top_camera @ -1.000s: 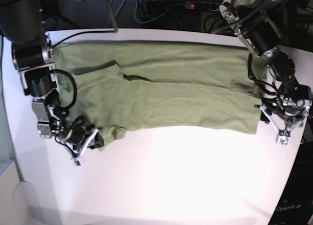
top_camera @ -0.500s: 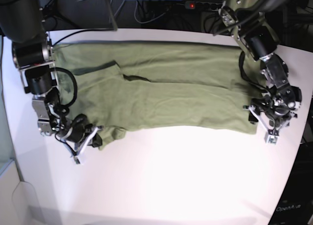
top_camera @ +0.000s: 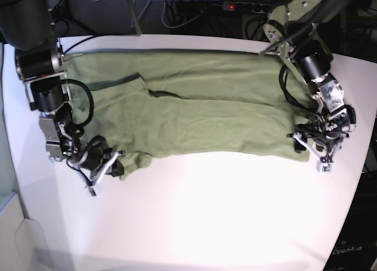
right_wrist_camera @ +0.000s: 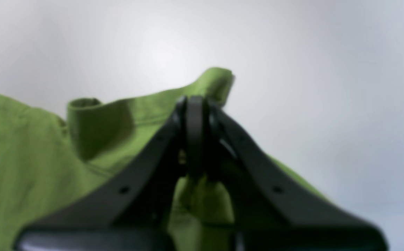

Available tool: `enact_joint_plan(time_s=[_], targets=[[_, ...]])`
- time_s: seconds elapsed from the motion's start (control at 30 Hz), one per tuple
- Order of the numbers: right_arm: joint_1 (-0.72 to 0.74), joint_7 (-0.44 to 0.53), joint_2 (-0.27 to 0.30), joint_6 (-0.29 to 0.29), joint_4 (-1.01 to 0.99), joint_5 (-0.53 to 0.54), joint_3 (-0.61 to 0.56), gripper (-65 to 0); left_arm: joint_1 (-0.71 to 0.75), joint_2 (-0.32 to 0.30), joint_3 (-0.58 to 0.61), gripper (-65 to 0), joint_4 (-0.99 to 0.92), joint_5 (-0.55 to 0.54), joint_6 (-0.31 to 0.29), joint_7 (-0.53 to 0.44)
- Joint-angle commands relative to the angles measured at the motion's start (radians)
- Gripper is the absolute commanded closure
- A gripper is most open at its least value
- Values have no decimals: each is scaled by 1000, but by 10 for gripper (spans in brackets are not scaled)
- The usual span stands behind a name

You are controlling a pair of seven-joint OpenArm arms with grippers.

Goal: Fold the T-shirt properly
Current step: 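Lift the hem corners and fold them over toward the collar edge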

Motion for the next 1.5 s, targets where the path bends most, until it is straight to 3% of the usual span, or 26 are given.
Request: enact_joint_plan(time_s=[0.0,0.17,0.4,0.47,0.57,0.63,0.9,1.3,1.47], targets=[[22,-6,7,3,10,-5,2,-4,-27,-11,2,-392,0,-12,1,-32],[25,-6,7,3,10,-5,2,-4,-54,-11,2,-392,-72,-12,73,-58],[27,-6,10,3,10,-5,0,-4,-55,-7,2,-364,-89,-12,80,-81],[27,-6,11,3,10,-5,0,-4,-55,-4,2,-269,-86,-12,80,-81],[25,-6,11,3,10,-5,0,-6,-55,-4,5,-71,-89,-12,80,-78],[25,-6,11,3,10,-5,0,-6,-64,-4,7,0,-89,-12,80,-72],[24,-6,16,3,24,-3,5,-6,-57,3,8,-22,-20,-12,80,-74],[-159,-91,107,0,444,-2,14,-6,25,64,13,-22,172,-6,73,-75],[-266,-146,133,0,624,-2,109,-6,98,90,70,-22,280,-11,73,-80]])
